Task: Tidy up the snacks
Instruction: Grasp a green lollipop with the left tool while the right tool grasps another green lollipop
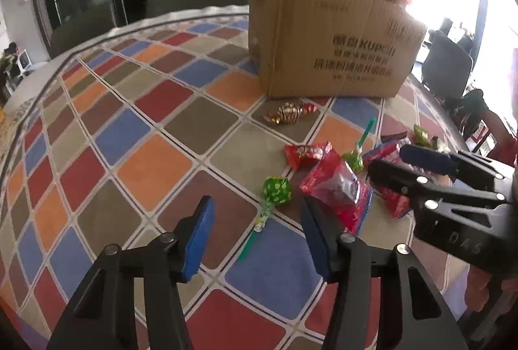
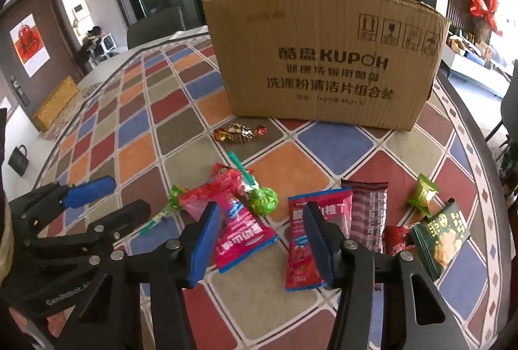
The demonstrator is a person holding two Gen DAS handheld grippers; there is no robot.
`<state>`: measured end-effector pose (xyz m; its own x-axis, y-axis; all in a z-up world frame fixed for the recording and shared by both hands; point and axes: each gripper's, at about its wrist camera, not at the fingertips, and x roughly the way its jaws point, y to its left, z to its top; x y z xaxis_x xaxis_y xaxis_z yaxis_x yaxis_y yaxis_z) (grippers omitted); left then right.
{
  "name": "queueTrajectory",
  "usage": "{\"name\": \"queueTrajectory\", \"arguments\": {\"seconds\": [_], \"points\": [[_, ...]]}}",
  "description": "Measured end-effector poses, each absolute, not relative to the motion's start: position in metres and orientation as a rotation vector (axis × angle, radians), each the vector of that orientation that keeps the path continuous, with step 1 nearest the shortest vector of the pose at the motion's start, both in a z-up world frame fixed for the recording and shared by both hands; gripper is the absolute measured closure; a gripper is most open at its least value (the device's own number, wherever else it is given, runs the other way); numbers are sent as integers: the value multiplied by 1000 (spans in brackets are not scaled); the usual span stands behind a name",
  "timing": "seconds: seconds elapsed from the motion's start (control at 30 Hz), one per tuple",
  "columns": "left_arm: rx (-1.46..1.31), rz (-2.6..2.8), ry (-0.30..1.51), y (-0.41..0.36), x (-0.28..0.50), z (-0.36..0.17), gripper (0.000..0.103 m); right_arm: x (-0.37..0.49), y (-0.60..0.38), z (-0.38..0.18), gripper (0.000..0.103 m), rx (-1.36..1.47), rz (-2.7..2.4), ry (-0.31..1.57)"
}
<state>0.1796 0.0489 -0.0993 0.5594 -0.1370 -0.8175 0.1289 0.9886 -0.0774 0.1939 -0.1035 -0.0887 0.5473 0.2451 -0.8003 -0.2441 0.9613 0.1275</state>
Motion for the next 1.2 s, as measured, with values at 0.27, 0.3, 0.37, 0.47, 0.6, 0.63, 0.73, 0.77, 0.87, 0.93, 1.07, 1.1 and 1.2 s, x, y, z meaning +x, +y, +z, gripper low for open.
{"name": "queueTrajectory", "arguments": {"seconds": [0.27,0.3,0.37,0.47,0.6,0.63,0.73,0.77,0.87,0.93,1.07,1.1,1.2], "points": [[-14,-184,1007,44,198,-117,57,210,-103,-102,61,-3,279,980],[-18,-186,1012,44,200,-118,58,212,-103,-103,62,-2,281,986],[-28,-193,1016,44,203,-119,58,215,-102,-107,62,-4,283,994],[-33,-197,1021,44,208,-123,59,220,-100,-111,64,-3,284,1006],[-48,-208,1030,43,214,-126,62,225,-99,-115,67,-15,278,1015],[-52,-208,1032,42,215,-127,63,225,-99,-116,67,-13,279,1018],[-69,-210,1038,43,218,-129,67,228,-98,-119,68,0,287,1028],[-75,-213,1042,43,219,-130,70,229,-96,-120,68,1,291,1030],[-79,-211,1047,43,220,-131,77,231,-91,-123,73,-8,308,1043],[-89,-210,1049,44,220,-131,77,232,-88,-126,77,-9,313,1056],[-91,-202,1045,45,216,-129,77,231,-88,-128,77,-2,314,1055],[-89,-199,1041,45,215,-127,77,230,-88,-128,77,-4,316,1053],[-95,-195,1025,46,210,-119,77,227,-90,-122,77,3,316,1038]]}}
